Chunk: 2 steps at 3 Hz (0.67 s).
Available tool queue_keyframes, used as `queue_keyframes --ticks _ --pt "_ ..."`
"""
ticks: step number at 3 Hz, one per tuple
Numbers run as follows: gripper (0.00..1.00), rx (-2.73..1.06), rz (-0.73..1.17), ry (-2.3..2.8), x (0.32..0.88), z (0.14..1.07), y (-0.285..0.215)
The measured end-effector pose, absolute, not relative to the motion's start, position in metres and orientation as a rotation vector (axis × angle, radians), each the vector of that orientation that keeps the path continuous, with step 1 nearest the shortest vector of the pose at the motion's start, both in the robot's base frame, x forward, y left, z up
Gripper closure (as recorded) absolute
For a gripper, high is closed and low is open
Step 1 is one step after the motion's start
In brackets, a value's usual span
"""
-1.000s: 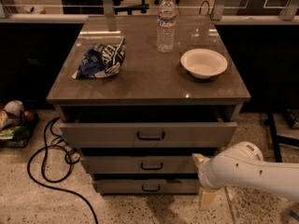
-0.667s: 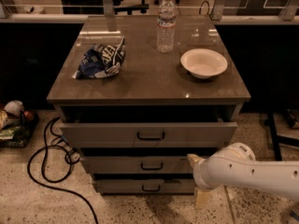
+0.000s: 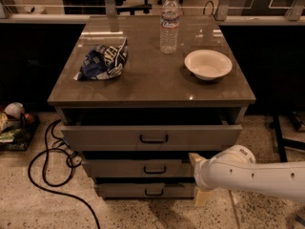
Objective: Open middle drawer
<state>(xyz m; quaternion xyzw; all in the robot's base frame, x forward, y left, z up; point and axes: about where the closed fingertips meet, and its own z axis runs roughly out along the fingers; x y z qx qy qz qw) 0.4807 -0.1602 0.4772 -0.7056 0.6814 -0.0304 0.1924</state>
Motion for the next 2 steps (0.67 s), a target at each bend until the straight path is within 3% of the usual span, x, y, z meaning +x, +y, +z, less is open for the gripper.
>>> queue_keyframes --ticks 2 --pt "0.0 -1.95 -0.034 1.863 0.493 0.423 -0.15"
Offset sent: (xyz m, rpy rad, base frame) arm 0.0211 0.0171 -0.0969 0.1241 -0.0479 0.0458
